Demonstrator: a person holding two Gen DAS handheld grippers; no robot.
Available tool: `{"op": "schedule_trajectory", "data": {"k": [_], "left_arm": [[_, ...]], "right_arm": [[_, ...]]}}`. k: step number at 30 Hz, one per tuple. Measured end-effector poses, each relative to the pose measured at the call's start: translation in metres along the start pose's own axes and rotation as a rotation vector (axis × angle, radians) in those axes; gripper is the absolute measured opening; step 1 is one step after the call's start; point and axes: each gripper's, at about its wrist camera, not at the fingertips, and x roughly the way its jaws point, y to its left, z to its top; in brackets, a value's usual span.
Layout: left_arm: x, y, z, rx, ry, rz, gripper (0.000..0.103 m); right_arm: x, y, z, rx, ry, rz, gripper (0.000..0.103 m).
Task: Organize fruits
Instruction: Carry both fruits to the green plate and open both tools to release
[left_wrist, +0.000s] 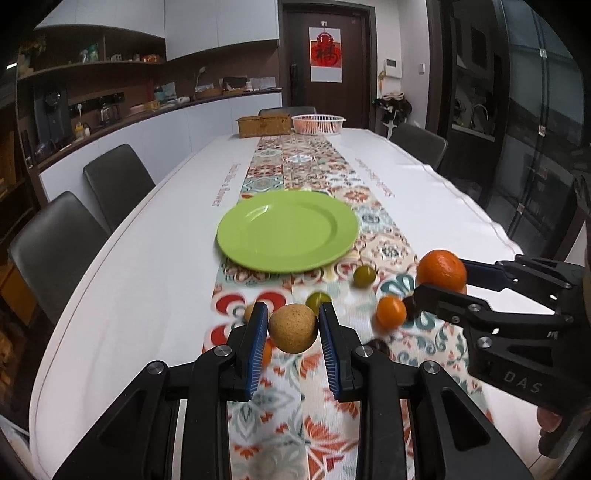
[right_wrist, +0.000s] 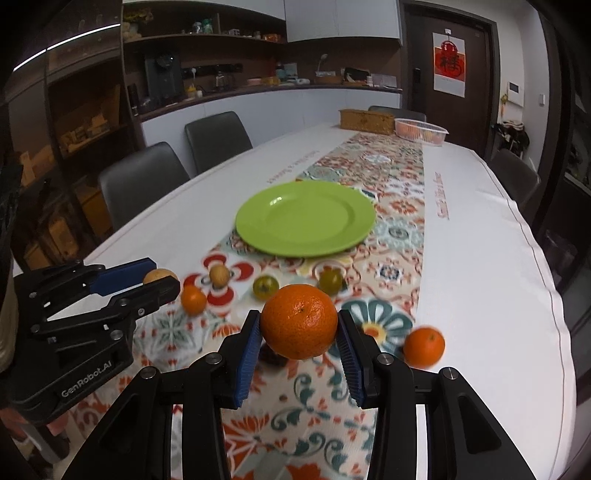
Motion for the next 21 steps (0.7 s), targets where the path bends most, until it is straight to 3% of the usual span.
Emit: {"op": "schedule_trajectory", "data": {"k": [12, 21], "left_arm": [[0.031, 0.017, 0.056, 0.045, -0.039, 0.001, 0.029], [0.079, 0.034, 0.084, 0.050, 0.011, -0.023, 0.029]], "right_arm": [[0.033, -0.011, 0.059, -0.046, -0.021, 0.004, 0.042], [0.079, -0.026, 0.097, -0.057, 0.037, -0.003, 0.042]]}}
